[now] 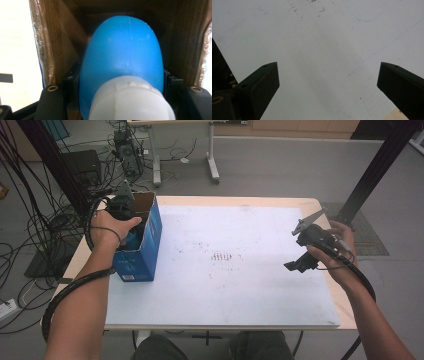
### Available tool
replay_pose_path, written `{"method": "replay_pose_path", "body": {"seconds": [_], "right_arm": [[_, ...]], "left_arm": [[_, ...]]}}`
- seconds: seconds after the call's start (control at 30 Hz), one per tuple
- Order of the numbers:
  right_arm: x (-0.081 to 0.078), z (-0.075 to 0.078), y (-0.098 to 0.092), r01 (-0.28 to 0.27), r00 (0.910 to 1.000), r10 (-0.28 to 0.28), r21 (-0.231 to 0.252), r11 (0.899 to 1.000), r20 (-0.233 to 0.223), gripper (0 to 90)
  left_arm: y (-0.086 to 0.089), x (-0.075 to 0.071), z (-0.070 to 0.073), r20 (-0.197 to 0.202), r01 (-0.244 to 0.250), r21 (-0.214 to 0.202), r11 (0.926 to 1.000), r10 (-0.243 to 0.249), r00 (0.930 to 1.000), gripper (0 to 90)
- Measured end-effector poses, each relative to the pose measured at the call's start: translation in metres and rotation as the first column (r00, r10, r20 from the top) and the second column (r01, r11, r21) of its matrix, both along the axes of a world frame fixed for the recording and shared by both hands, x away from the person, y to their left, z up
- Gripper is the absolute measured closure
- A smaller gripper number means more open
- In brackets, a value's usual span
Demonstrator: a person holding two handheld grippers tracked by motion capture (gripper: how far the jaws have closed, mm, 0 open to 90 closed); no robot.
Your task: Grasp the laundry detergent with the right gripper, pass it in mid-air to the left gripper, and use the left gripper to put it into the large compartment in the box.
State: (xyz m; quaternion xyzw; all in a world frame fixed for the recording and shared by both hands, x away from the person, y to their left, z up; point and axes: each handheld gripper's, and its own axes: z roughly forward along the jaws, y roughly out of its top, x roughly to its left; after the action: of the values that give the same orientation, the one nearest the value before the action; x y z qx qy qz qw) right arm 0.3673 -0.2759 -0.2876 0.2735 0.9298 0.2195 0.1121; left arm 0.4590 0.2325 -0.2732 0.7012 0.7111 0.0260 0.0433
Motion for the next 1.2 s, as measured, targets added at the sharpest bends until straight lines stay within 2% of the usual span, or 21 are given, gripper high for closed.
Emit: {"method": "replay_pose_path", "body": {"seconds": [0.57,1.2], "right_arm": [[-0.0006,0.0004,0.0032,-0.009,0.9999,0.009,-0.008,1.000,-0.005,4.0],[-0.0013,0.0043,0.0013,-0.003,1.0000,0.003,-0.010,1.000,0.008,4.1]], "left_arm": [[0.0009,-0.0007,-0.0002,0.005,0.002,-0.002,1.0000,-0.002,1.0000,36.1],[0.0002,-0.0013,-0.0004,0.010,0.004,-0.001,1.0000,-0.004,0.9999,36.2]]}}
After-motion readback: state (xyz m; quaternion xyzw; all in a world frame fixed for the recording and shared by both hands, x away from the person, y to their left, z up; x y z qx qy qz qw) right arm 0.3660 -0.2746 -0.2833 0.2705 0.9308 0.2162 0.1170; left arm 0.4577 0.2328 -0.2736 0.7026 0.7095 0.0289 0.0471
